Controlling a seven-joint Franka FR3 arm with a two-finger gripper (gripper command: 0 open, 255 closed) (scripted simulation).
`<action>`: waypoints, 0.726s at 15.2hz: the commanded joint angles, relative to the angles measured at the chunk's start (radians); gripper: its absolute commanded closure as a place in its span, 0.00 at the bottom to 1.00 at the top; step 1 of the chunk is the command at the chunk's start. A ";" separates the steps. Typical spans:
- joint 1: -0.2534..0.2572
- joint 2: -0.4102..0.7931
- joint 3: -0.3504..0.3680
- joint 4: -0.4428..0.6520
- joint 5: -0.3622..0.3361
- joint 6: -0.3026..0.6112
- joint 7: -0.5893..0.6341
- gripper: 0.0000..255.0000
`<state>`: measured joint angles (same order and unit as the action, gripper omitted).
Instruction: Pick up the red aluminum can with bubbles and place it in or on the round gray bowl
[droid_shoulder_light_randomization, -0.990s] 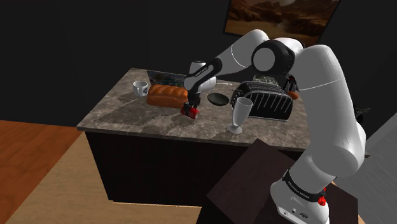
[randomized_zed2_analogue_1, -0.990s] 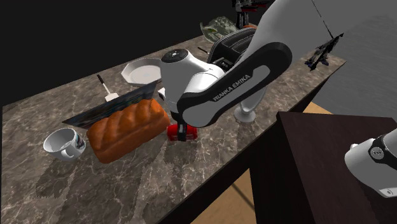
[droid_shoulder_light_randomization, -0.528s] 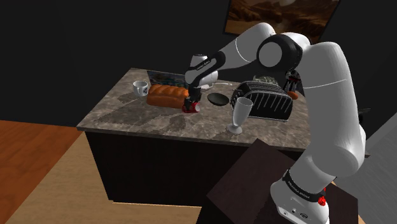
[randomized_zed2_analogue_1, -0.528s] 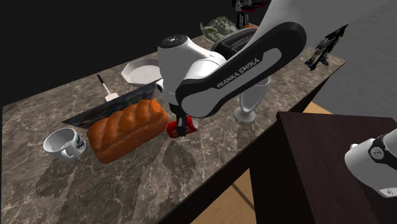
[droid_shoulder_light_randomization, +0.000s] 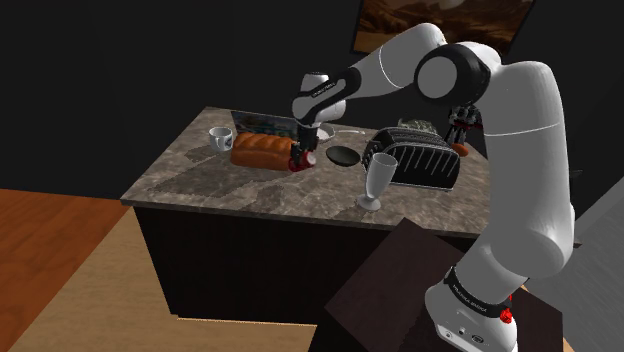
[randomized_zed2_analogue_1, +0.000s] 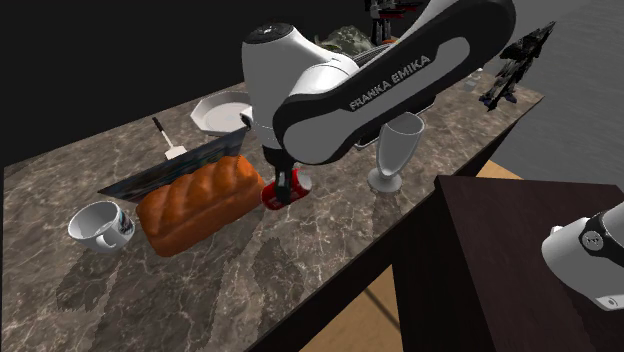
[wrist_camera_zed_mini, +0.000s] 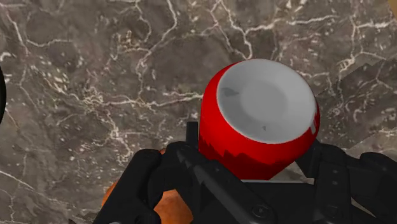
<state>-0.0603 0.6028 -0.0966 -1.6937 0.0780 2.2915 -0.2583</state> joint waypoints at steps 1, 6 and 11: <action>0.001 -0.015 -0.001 0.003 -0.002 -0.018 0.002 1.00; 0.003 -0.054 -0.004 0.013 -0.007 -0.067 0.005 1.00; -0.063 -0.037 -0.019 0.056 0.003 -0.094 -0.077 1.00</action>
<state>-0.1074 0.5639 -0.1122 -1.6510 0.0797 2.2093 -0.3155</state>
